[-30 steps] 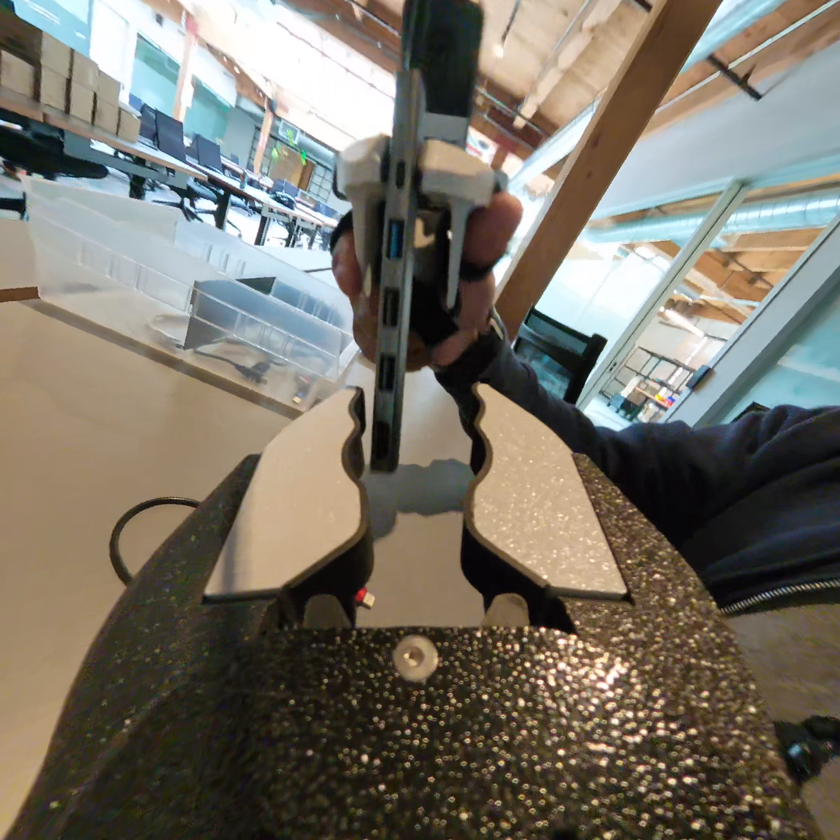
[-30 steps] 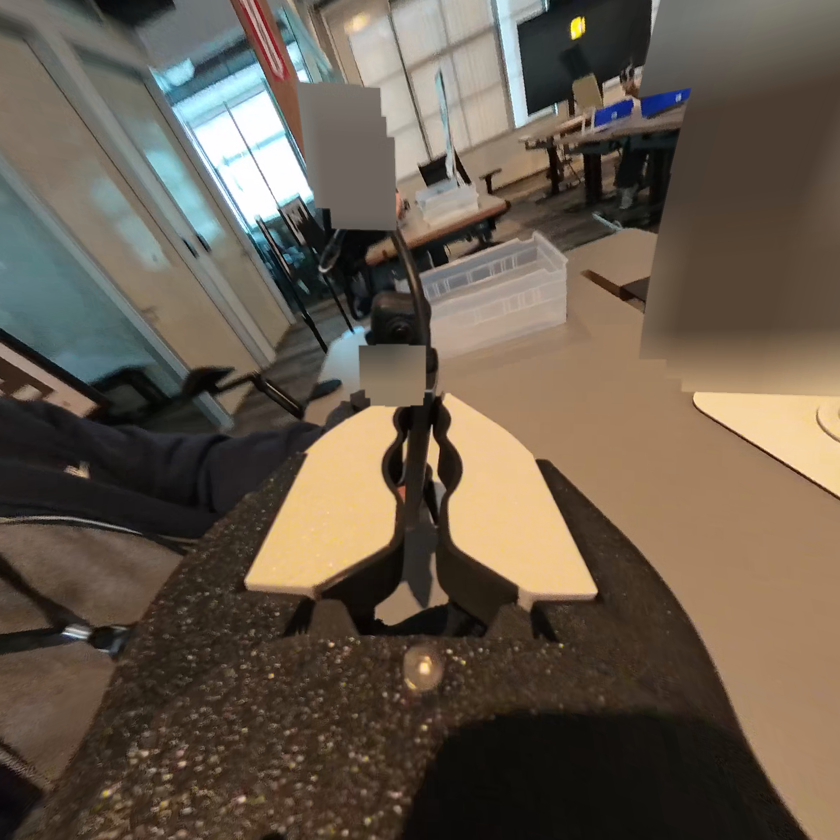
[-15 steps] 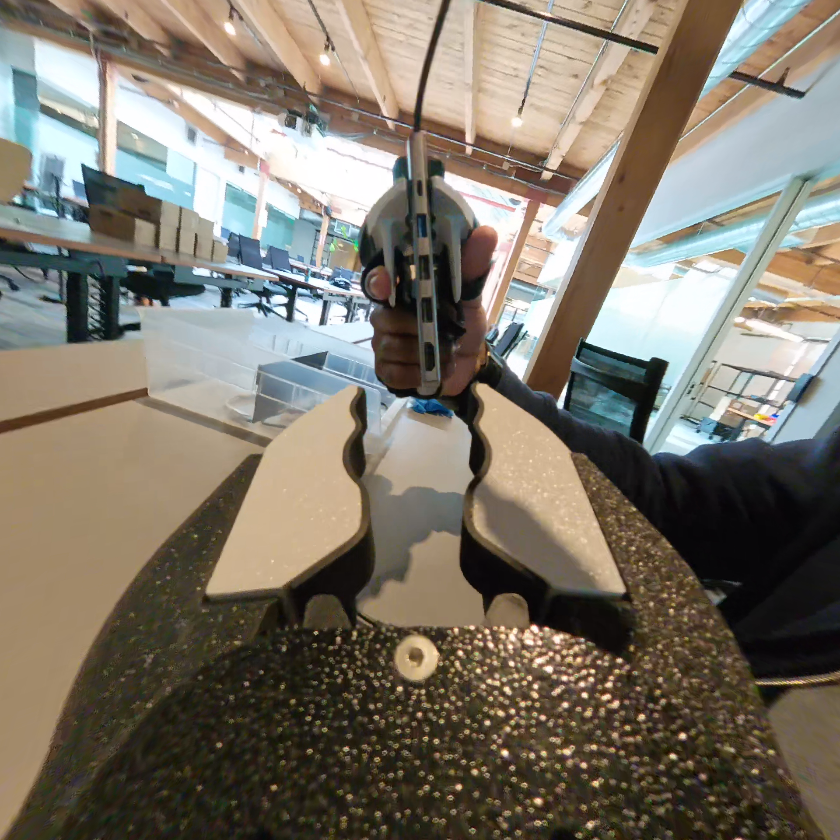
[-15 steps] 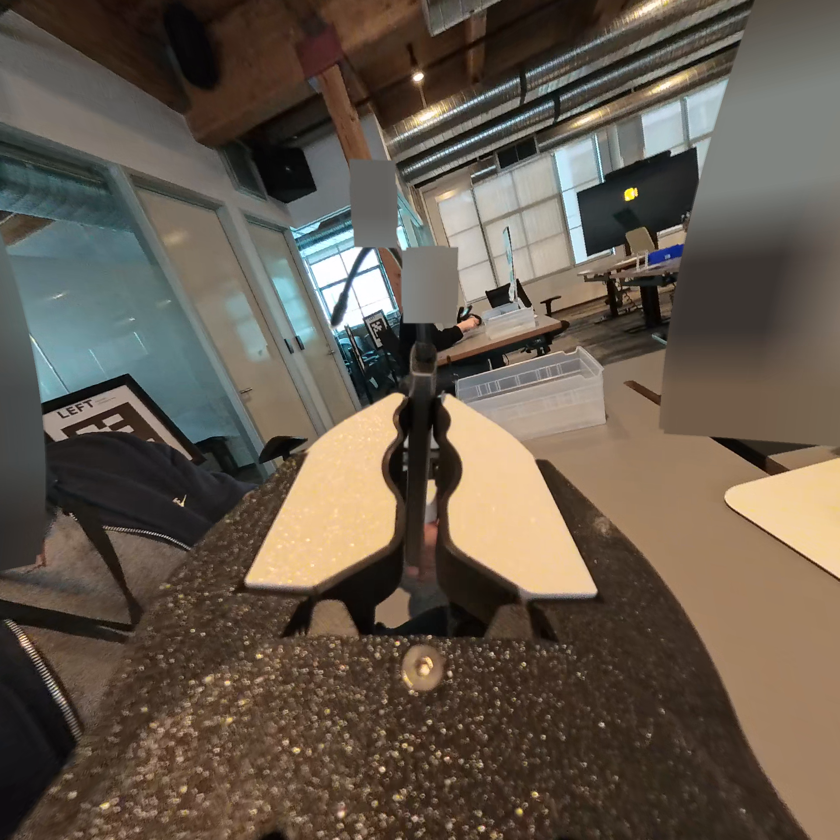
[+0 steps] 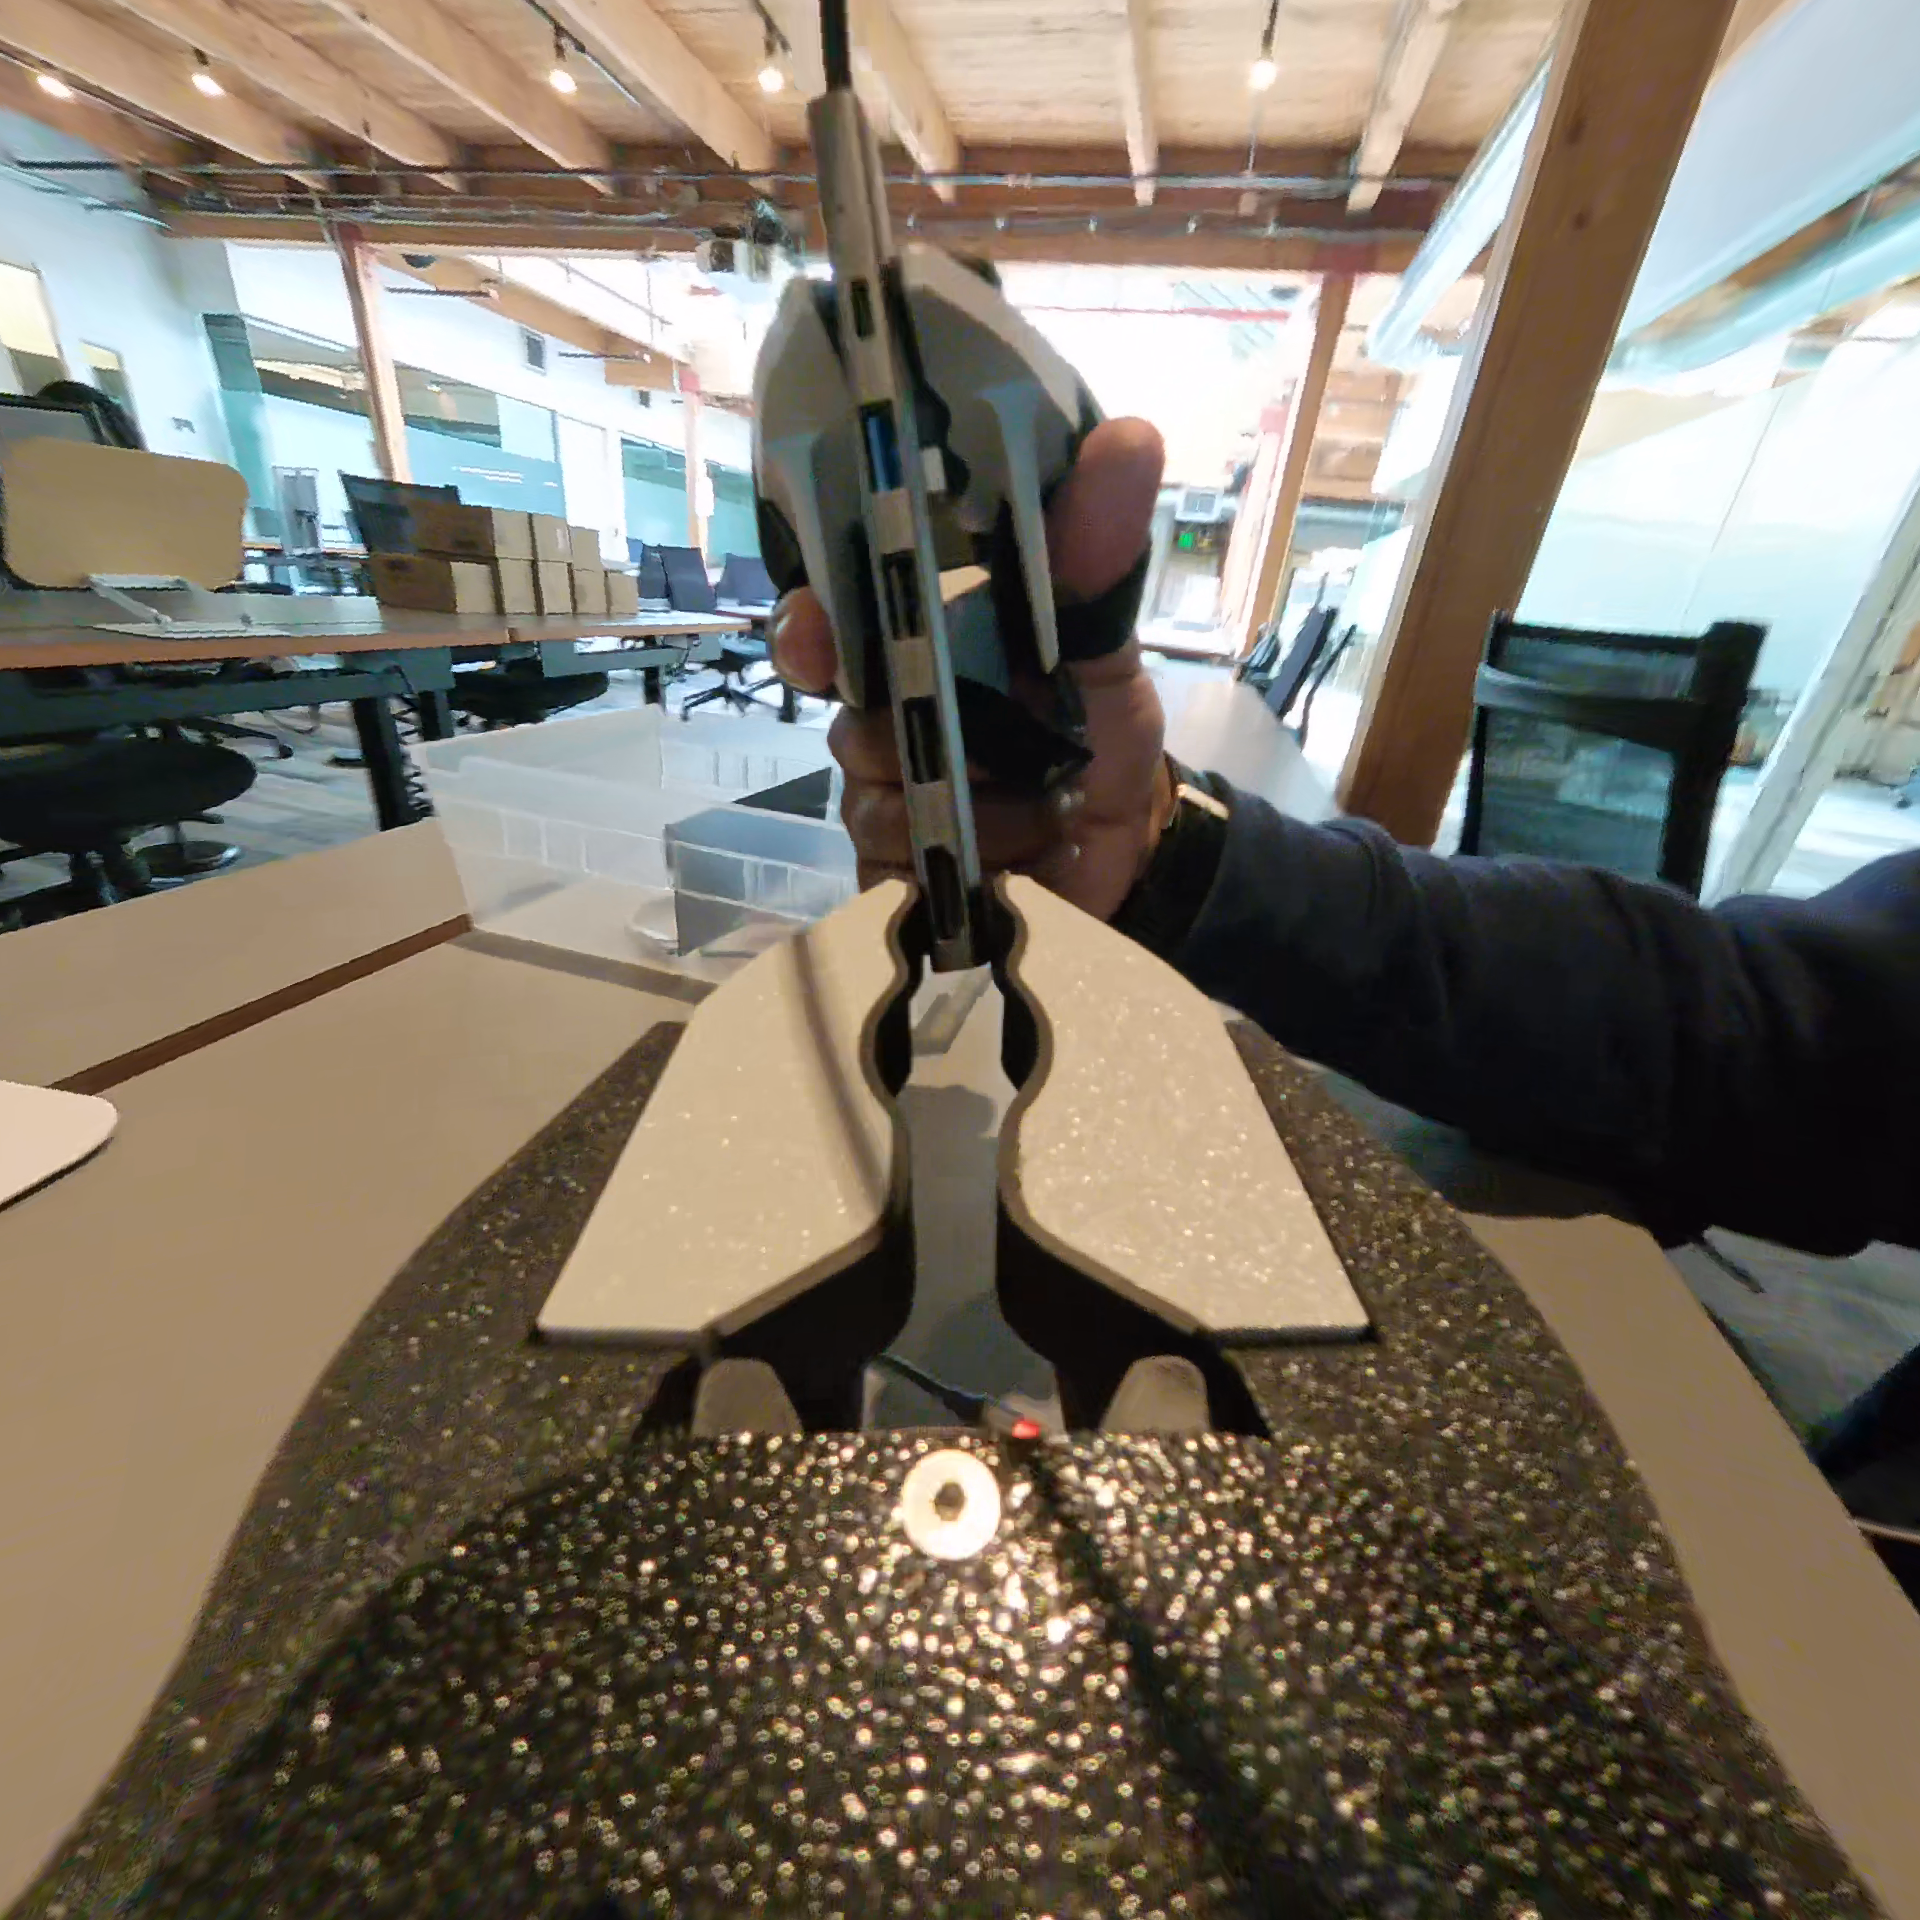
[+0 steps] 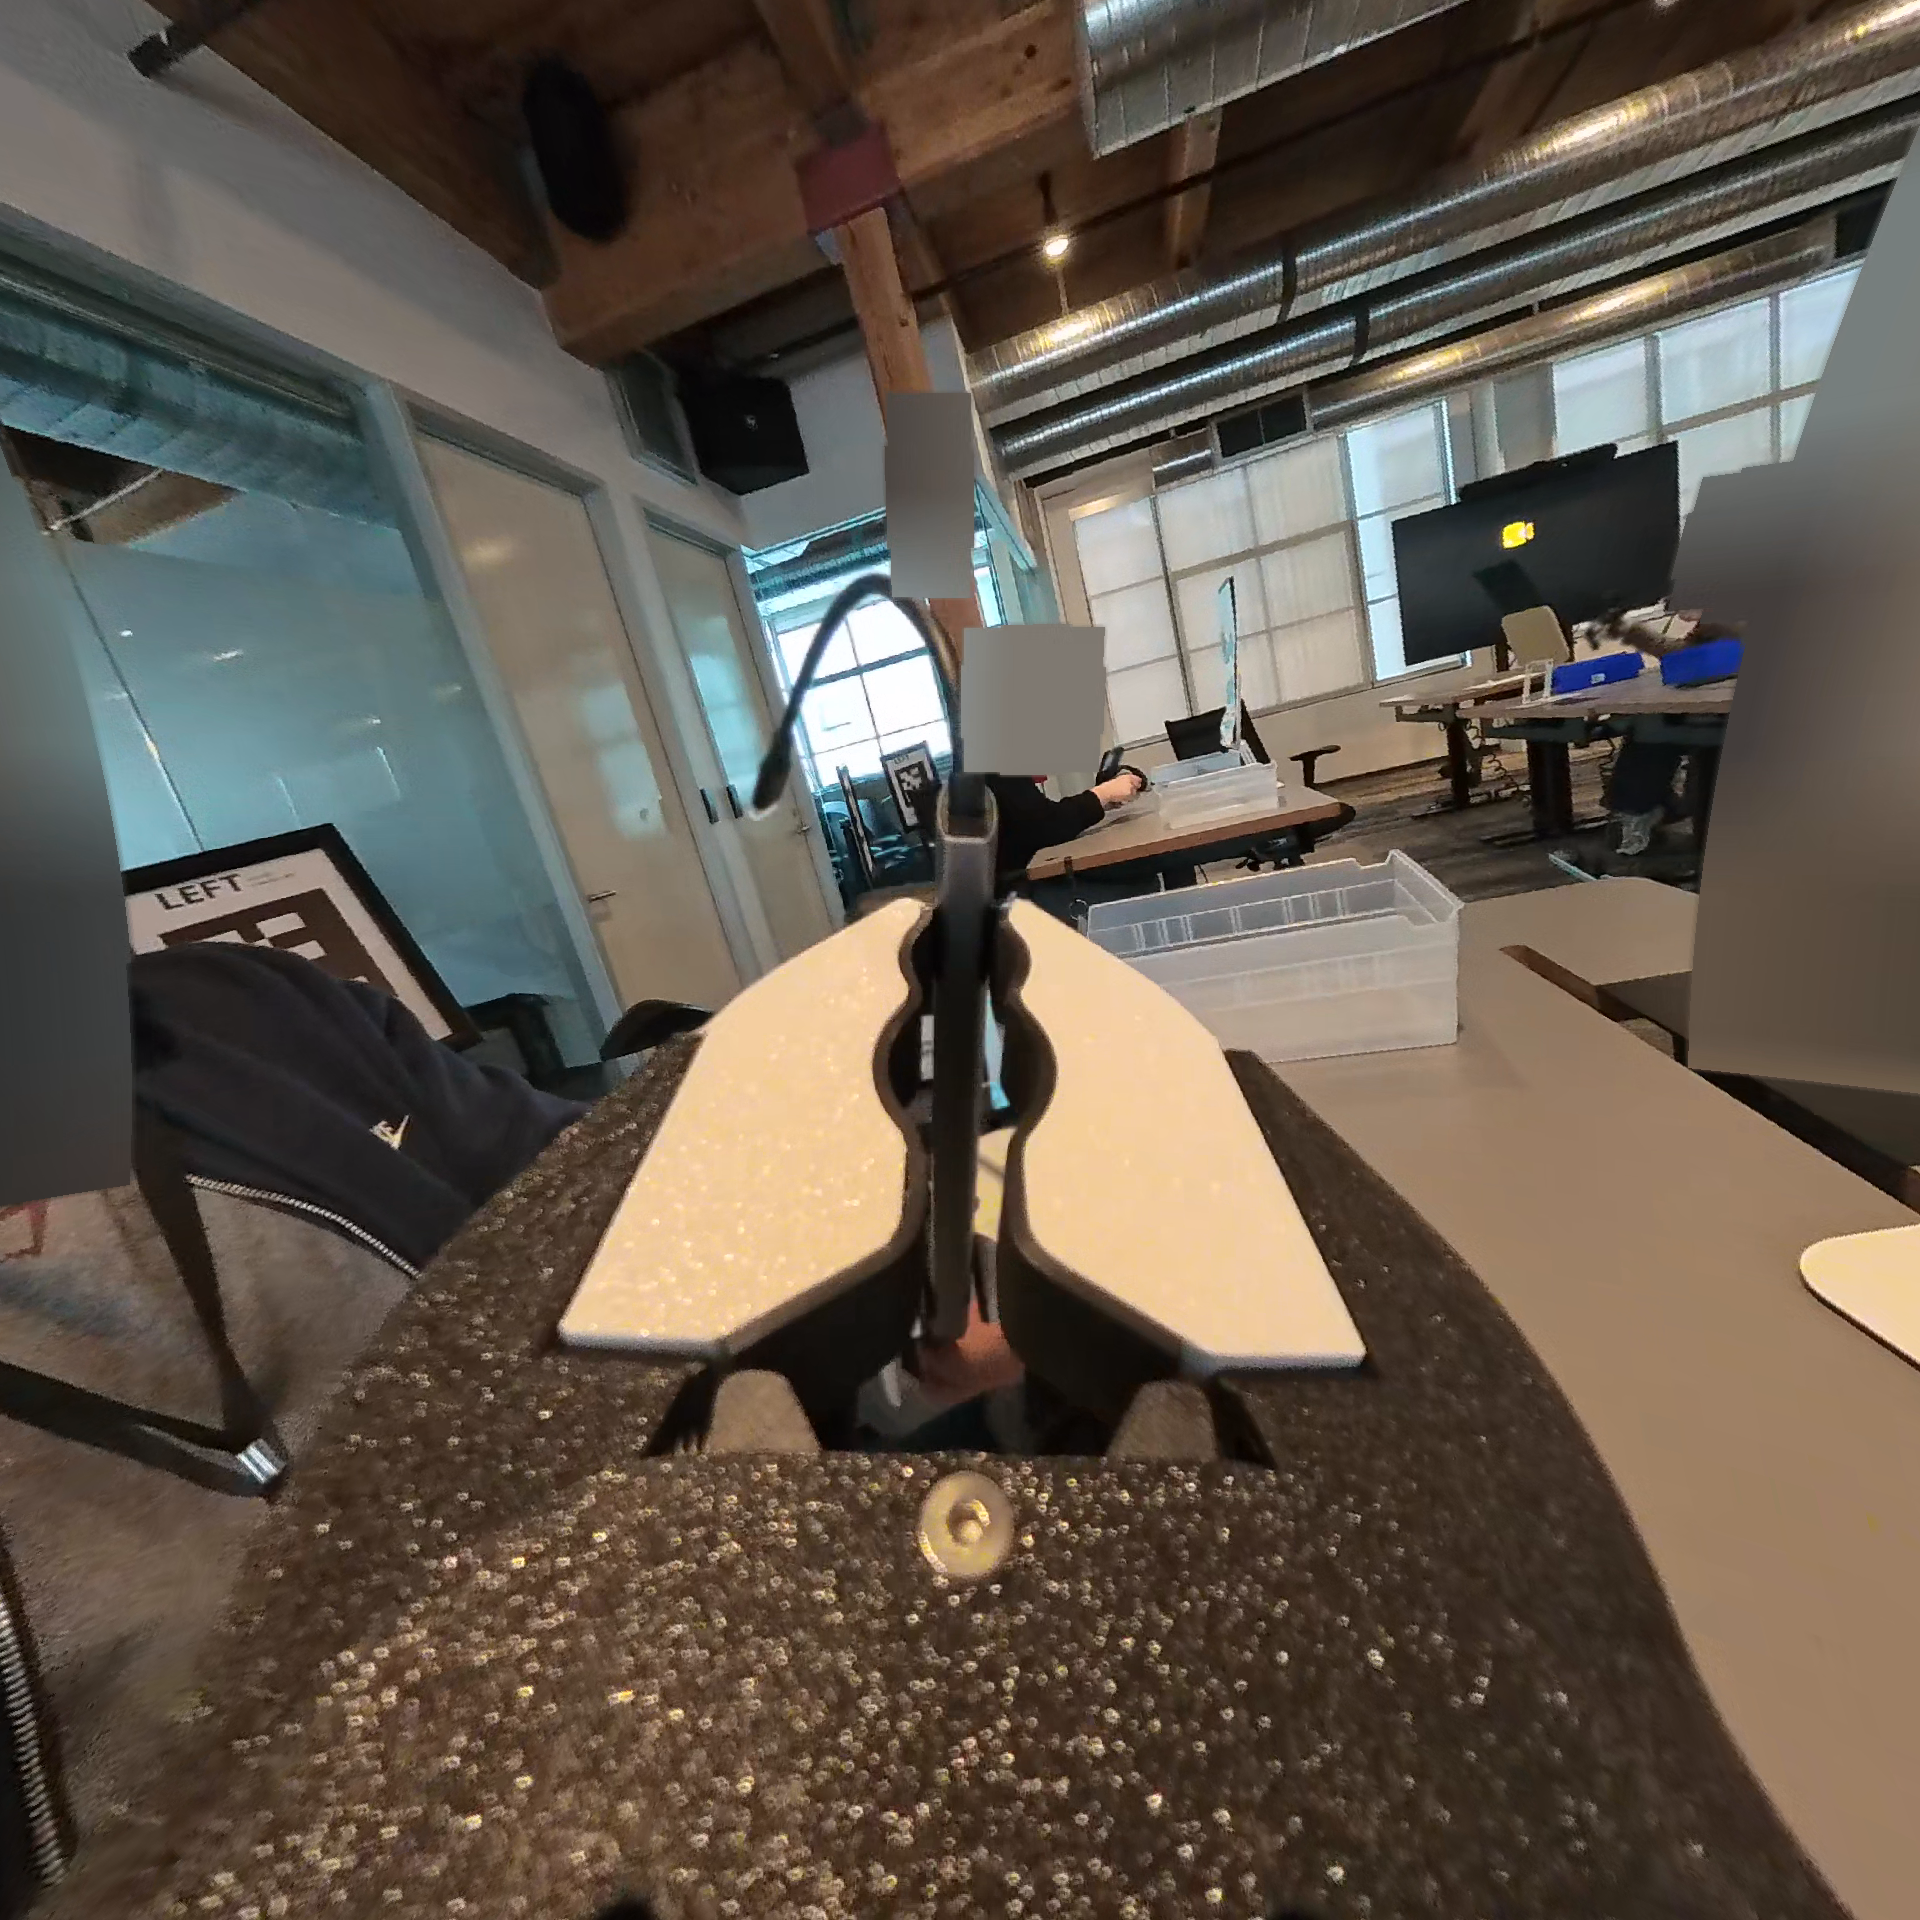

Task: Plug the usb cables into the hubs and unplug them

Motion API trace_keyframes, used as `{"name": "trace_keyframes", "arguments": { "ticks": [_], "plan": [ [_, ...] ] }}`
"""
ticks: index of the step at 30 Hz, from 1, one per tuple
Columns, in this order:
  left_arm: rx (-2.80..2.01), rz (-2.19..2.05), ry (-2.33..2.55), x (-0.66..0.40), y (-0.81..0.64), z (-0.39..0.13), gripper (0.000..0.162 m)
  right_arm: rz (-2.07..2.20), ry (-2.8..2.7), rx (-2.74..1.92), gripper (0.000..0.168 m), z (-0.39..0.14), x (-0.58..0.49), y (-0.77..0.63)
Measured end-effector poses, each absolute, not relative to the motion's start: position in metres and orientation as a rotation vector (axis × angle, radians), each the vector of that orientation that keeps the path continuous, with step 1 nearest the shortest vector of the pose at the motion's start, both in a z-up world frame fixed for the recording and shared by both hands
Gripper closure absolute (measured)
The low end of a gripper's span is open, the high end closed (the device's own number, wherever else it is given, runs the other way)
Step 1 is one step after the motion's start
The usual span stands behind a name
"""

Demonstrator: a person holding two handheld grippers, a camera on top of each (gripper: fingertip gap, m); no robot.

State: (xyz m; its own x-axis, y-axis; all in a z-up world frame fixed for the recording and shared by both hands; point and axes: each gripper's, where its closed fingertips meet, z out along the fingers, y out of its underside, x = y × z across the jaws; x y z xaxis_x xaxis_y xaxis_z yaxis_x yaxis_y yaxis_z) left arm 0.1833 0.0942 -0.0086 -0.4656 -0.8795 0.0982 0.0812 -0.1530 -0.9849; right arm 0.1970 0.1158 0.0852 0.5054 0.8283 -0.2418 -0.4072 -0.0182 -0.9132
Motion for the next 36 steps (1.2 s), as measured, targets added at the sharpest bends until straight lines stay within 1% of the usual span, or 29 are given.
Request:
{"name": "trace_keyframes", "arguments": {
  "ticks": [4,8,10,12,15,18,22,25,27,29,32,36],
  "plan": [
    [-1.021,-1.458,1.404,0.187,0.114,-0.017,0.152,1.020,-0.431,-1.255,0.156,0.077,0.201,0.117],
    [-1.024,-0.963,1.421,0.187,0.147,-0.025,0.152,0.899,-0.388,-1.365,0.149,0.056,0.219,0.126],
    [-0.983,-0.735,1.411,0.183,0.160,-0.022,0.152,0.779,-0.379,-1.447,0.147,0.040,0.231,0.127],
    [-0.960,-0.595,1.411,0.179,0.168,-0.019,0.152,0.593,-0.376,-1.540,0.146,0.026,0.249,0.127],
    [-0.936,-0.430,1.430,0.175,0.177,-0.019,0.152,0.260,-0.333,-1.608,0.147,0.029,0.283,0.121],
    [-0.923,-0.368,1.442,0.174,0.182,-0.018,0.152,-0.076,-0.306,-1.634,0.150,0.051,0.306,0.110],
    [-0.916,-0.312,1.466,0.173,0.186,-0.019,0.152,-0.322,-0.458,-1.598,0.151,0.070,0.282,0.101],
    [-0.914,-0.237,1.499,0.171,0.190,-0.023,0.152,-0.645,-0.455,-1.537,0.160,0.090,0.286,0.096],
    [-0.913,-0.205,1.512,0.171,0.193,-0.024,0.152,-0.748,-0.514,-1.483,0.163,0.099,0.276,0.091],
    [-0.912,-0.182,1.527,0.171,0.194,-0.027,0.152,-0.702,-0.644,-1.455,0.163,0.095,0.249,0.091],
    [-0.889,-0.138,1.548,0.172,0.193,-0.030,0.152,-0.670,-0.820,-1.491,0.160,0.070,0.219,0.100],
    [-0.828,-0.063,1.577,0.172,0.189,-0.030,0.152,-0.910,-1.006,-1.594,0.144,0.028,0.225,0.116]
  ]
}}
